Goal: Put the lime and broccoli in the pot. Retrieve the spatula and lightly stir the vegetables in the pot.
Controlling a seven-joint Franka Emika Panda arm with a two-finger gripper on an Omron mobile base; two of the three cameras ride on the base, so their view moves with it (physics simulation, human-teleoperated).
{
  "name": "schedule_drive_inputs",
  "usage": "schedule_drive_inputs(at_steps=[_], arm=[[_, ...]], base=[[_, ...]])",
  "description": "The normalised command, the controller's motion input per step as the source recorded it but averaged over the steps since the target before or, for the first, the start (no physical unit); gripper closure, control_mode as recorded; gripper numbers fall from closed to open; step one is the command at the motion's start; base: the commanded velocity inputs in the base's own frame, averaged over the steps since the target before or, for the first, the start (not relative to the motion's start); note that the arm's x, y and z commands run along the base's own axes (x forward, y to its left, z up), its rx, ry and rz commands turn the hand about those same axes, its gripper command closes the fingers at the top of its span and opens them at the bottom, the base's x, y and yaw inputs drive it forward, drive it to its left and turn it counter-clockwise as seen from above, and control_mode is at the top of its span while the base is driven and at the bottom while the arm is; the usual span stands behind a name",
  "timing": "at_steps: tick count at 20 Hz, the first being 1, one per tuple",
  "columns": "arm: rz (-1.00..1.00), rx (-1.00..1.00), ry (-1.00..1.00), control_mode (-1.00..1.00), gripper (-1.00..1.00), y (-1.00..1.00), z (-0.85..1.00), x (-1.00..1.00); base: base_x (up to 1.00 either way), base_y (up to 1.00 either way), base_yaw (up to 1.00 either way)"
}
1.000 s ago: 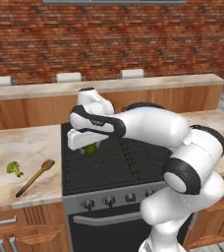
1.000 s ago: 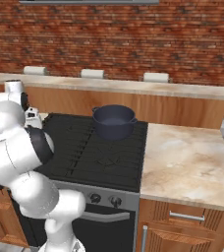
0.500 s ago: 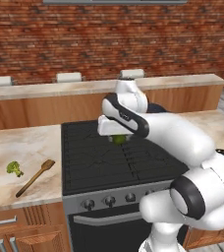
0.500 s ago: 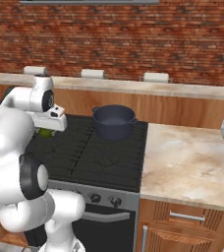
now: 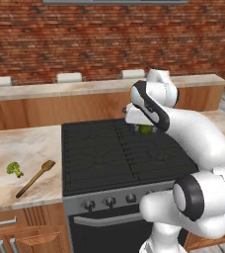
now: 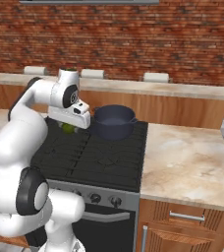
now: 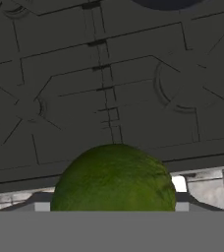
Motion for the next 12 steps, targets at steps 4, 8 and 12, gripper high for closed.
schedule_drive_inputs(at_steps=[4,8,12], arm=[[0.0,-0.01,-0.13,-1.0,1.0,-0.75,0.35,0.02],[0.0,-0.05,-0.26,-1.0,1.0,-0.57,0.2,0.0],[0.0,-0.05,-0.25,-1.0,1.0,-0.19,-0.01,0.27]], base=[[0.0,0.0,0.0],[0.0,0.0,0.0],[0.0,0.0,0.0]])
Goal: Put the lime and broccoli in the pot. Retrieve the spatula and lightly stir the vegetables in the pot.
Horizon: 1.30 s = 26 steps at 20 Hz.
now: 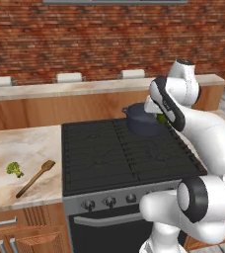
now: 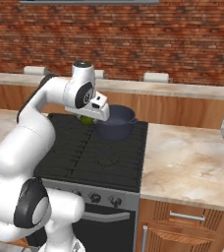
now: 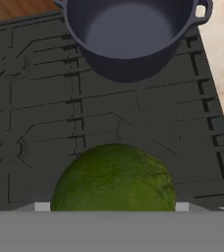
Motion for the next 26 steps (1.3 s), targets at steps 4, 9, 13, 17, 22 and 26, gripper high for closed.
schedule_drive_inputs(at_steps=[4,9,13,17,22,26], arm=[[0.0,-0.02,-0.09,-1.0,1.0,0.14,-0.39,0.83],[0.0,-0.05,0.01,-1.0,1.0,-0.01,0.09,0.59],[0.0,-0.04,0.01,-1.0,1.0,-0.19,0.09,0.67],[0.0,0.0,0.03,-1.0,1.0,-0.26,-0.08,0.87],[0.0,0.0,0.03,-1.0,1.0,-0.36,-0.35,0.7],[0.0,0.0,0.02,-1.0,1.0,-0.12,-0.22,0.41]], base=[[0.0,0.0,0.0],[0.0,0.0,0.0],[0.0,0.0,0.0],[0.0,0.0,0.0],[0.0,0.0,0.0],[0.0,0.0,0.0]])
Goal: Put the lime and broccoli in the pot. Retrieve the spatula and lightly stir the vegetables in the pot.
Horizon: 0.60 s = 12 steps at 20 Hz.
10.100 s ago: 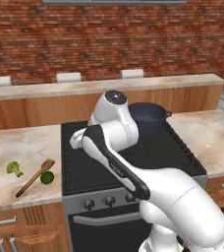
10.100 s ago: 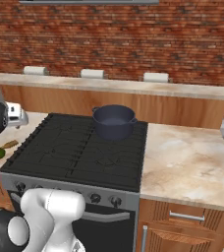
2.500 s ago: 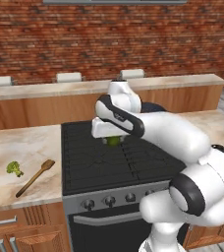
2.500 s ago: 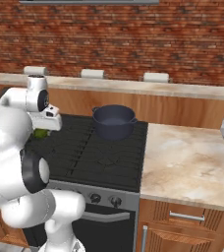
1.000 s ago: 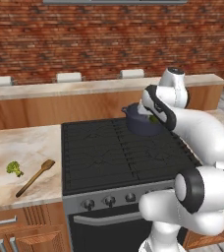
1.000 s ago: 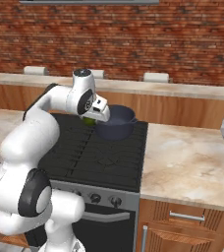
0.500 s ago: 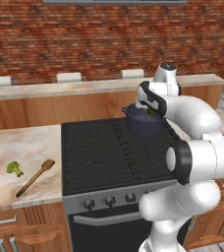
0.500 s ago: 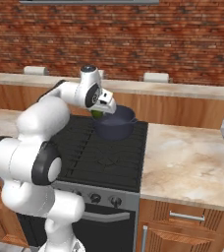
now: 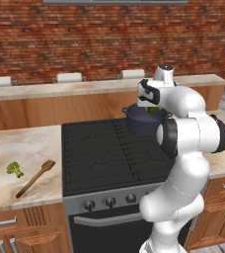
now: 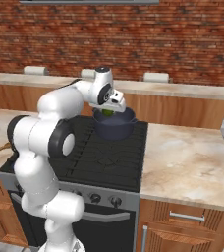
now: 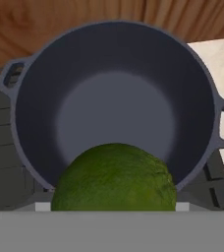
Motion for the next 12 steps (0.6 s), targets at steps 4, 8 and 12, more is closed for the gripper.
schedule_drive_inputs(at_steps=[4,8,12], arm=[[0.0,0.0,0.04,-1.0,1.0,0.0,-0.16,0.02],[0.0,0.0,0.01,-1.0,1.0,0.0,-0.41,0.0],[0.0,0.0,0.0,-1.0,1.0,0.0,-0.44,0.0]], base=[[0.0,0.0,0.0],[0.0,0.0,0.0],[0.0,0.0,0.0]])
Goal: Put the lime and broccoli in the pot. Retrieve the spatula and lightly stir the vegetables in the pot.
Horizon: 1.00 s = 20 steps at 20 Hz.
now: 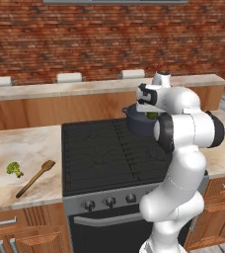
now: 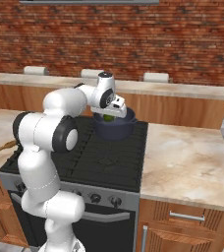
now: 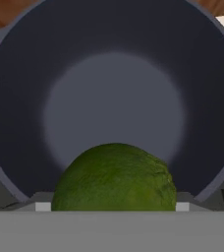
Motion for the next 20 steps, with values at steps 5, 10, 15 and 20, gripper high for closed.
schedule_drive_inputs(at_steps=[5,10,15,20], arm=[[0.0,0.0,0.0,-1.0,1.0,0.0,-0.11,0.07],[0.0,0.0,0.0,-1.0,1.0,0.0,-0.17,0.42],[0.0,0.0,0.0,-1.0,1.0,0.0,0.0,0.31],[0.0,0.0,0.0,-1.0,1.0,0.0,-0.12,0.19]], base=[[0.0,0.0,0.0],[0.0,0.0,0.0],[0.0,0.0,0.0],[0.0,0.0,0.0]])
